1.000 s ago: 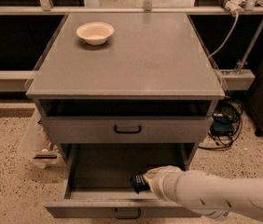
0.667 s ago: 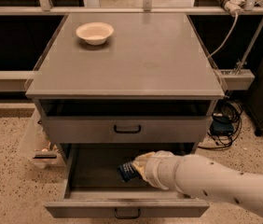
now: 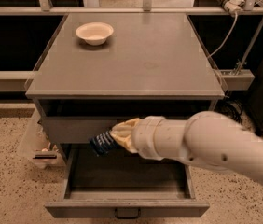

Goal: Pick rxbar blueberry from middle drawer and place on counter

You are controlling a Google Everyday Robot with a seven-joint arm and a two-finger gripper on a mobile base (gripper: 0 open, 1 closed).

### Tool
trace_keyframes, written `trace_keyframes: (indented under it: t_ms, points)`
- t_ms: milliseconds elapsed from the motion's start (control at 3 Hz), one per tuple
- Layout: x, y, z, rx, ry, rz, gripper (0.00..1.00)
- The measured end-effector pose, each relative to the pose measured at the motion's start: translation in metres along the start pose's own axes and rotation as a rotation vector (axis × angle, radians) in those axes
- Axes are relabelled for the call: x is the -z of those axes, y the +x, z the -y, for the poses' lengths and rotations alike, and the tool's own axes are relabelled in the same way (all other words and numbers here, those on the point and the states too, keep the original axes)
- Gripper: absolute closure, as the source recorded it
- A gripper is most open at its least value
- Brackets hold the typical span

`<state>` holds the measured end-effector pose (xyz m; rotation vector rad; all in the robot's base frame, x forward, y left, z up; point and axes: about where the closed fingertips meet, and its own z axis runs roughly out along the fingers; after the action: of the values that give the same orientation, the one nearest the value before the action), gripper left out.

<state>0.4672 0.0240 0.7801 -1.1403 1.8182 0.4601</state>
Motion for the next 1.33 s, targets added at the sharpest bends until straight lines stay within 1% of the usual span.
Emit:
trace_keyframes:
  t_ms: [333, 667, 1000, 1333]
  points:
    - [0.032, -0.003, 0.009, -0.064, 0.003, 0.025, 1.0]
    - [0.032, -0.001, 0.007, -0.061, 0.001, 0.02, 1.0]
    - [0.031, -0.014, 0.018, -0.042, -0.014, 0.008, 1.0]
    - [0.039, -0.055, 0.051, 0.034, 0.005, -0.035, 1.0]
